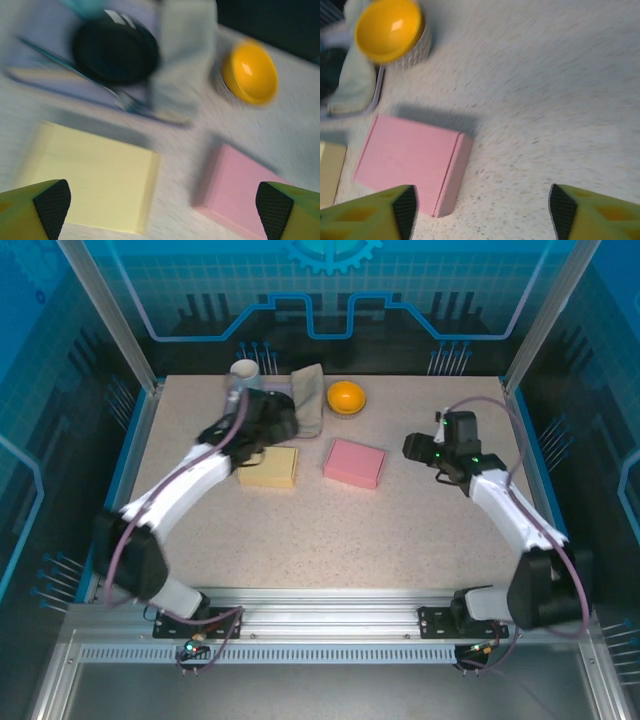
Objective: Fold the paper box
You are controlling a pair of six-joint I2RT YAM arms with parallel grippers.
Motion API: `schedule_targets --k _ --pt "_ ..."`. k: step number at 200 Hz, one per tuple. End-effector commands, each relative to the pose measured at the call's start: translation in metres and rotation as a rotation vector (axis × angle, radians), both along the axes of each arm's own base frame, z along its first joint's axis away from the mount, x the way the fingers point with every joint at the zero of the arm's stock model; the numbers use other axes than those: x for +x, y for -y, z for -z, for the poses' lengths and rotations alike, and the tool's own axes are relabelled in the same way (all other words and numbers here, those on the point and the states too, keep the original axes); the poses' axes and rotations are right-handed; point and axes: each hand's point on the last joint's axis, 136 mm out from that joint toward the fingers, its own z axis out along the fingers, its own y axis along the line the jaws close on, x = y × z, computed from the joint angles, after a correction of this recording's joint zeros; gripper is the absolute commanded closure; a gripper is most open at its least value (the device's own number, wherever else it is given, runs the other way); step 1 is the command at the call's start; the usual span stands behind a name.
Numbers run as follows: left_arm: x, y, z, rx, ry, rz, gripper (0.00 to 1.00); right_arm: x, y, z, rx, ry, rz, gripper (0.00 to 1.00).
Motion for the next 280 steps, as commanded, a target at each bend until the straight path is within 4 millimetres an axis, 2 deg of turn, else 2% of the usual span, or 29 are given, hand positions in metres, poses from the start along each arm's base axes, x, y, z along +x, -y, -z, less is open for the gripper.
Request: schedule_targets --k 1,6,17,22,40,53,71,92,112,122,135,142,148,160,168,176,184,188,203,259,280 --pt "-0.024 -0.082 0.002 0.27 0.062 -0.173 0.01 -0.014 0.038 0.0 -0.161 0.06 0.091 0.0" --pt "-0.028 -0.095 0.003 0.315 0.09 -0.217 0.01 -0.015 0.043 -0.003 -0.184 0.089 0.099 0.0" --pt "-0.04 -0.118 0.022 0.387 0.103 -0.258 0.01 -0.017 0.05 -0.004 -0.268 0.159 0.077 0.0" --pt "-0.045 -0.126 0.031 0.389 0.101 -0.266 0.01 -0.016 0.055 -0.005 -0.312 0.191 0.09 0.0" --pt "-0.062 -0.165 0.067 0.34 0.045 -0.361 0.01 -0.016 0.072 0.007 -0.364 0.23 0.123 0.0" --pt "-0.07 -0.18 0.09 0.318 0.066 -0.383 0.01 -0.017 0.081 0.021 -0.324 0.202 0.145 0.0" --pt "-0.069 -0.19 0.108 0.286 0.129 -0.432 0.01 -0.016 0.087 0.045 -0.309 0.206 0.163 0.0" --pt "-0.053 -0.19 0.122 0.331 0.149 -0.394 0.01 -0.014 0.091 0.062 -0.324 0.234 0.173 0.0" --pt "-0.034 -0.171 0.126 0.308 0.216 -0.275 0.01 -0.01 0.087 0.069 -0.311 0.271 0.147 0.0" --pt "-0.029 -0.159 0.126 0.329 0.208 -0.216 0.01 -0.004 0.082 0.067 -0.307 0.296 0.113 0.0" --pt "-0.021 -0.123 0.134 0.336 0.246 -0.014 0.01 0.002 0.075 0.065 -0.296 0.331 0.084 0.0" --pt "-0.02 -0.114 0.14 0.352 0.284 0.037 0.01 0.004 0.072 0.068 -0.293 0.35 0.069 0.0" --pt "-0.021 -0.116 0.137 0.355 0.323 0.016 0.01 0.006 0.069 0.068 -0.288 0.378 0.058 0.0" --pt "-0.023 -0.13 0.141 0.31 0.266 -0.039 0.01 0.006 0.053 0.071 -0.323 0.391 -0.014 0.0" --pt "-0.022 -0.129 0.14 0.32 0.273 -0.037 0.01 0.005 0.036 0.082 -0.341 0.412 -0.092 0.0" --pt "-0.022 -0.129 0.141 0.319 0.267 -0.037 0.01 0.008 0.023 0.08 -0.37 0.473 -0.146 0.0" --pt "-0.022 -0.128 0.141 0.32 0.265 -0.036 0.01 0.007 0.016 0.089 -0.364 0.409 -0.2 0.0" --pt "-0.022 -0.128 0.141 0.321 0.264 -0.035 0.01 0.01 0.013 0.087 -0.35 0.398 -0.222 0.0" --pt "-0.022 -0.127 0.141 0.333 0.263 -0.035 0.01 0.019 0.021 0.09 -0.308 0.342 -0.211 0.0" --pt "-0.021 -0.126 0.141 0.336 0.263 -0.028 0.01 0.019 0.02 0.09 -0.319 0.354 -0.205 0.0" --pt "-0.017 -0.113 0.143 0.325 0.253 0.05 0.01 0.019 0.02 0.091 -0.318 0.352 -0.206 0.0"
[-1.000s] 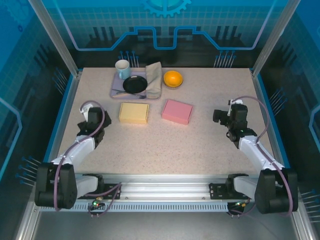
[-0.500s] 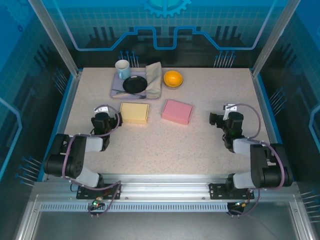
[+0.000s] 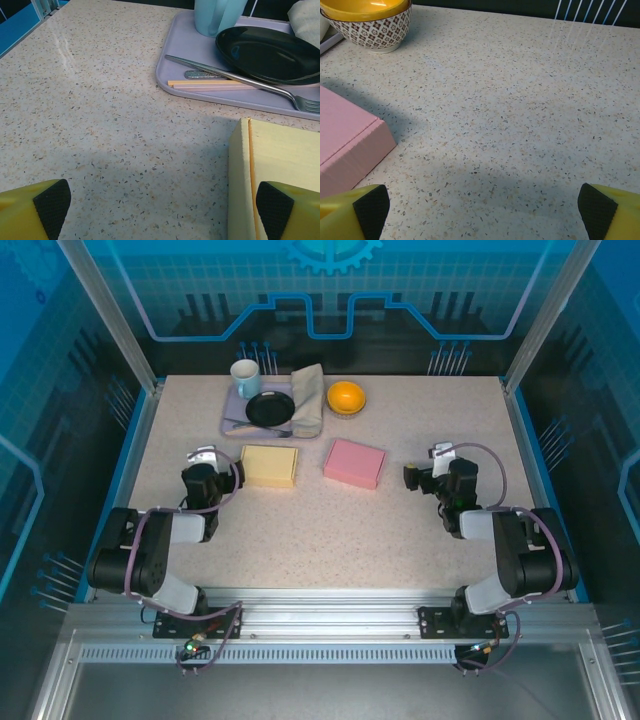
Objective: Fold the paper box
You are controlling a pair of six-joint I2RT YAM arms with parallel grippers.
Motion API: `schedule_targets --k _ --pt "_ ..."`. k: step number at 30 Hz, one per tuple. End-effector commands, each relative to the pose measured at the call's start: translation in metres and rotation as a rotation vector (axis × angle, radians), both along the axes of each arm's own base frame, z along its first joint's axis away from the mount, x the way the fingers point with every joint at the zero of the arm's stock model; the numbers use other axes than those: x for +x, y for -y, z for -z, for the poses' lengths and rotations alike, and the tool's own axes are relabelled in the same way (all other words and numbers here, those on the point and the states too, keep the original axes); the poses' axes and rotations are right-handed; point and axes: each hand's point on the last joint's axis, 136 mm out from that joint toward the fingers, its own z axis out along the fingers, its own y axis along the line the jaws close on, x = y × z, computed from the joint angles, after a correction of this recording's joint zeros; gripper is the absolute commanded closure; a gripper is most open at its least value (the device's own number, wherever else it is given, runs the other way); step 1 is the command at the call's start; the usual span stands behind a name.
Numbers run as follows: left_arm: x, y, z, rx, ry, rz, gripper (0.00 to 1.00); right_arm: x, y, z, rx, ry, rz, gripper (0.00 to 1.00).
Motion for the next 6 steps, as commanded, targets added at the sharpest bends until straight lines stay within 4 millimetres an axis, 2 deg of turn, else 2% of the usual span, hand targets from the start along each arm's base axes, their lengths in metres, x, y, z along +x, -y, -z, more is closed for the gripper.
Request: schedule_targets --k 1,6 --pt "0.0092 0.0166 -0.0068 0.006 0.011 0.099 0.01 0.0039 -0.0013 -0.0066 -0.005 0.021 -0.014 0.0" --pt "0.0091 0.019 -0.0074 -0.012 0.015 0.13 0.01 0.0047 -0.0011 -0.0077 -0.005 0.024 -0.013 0.0"
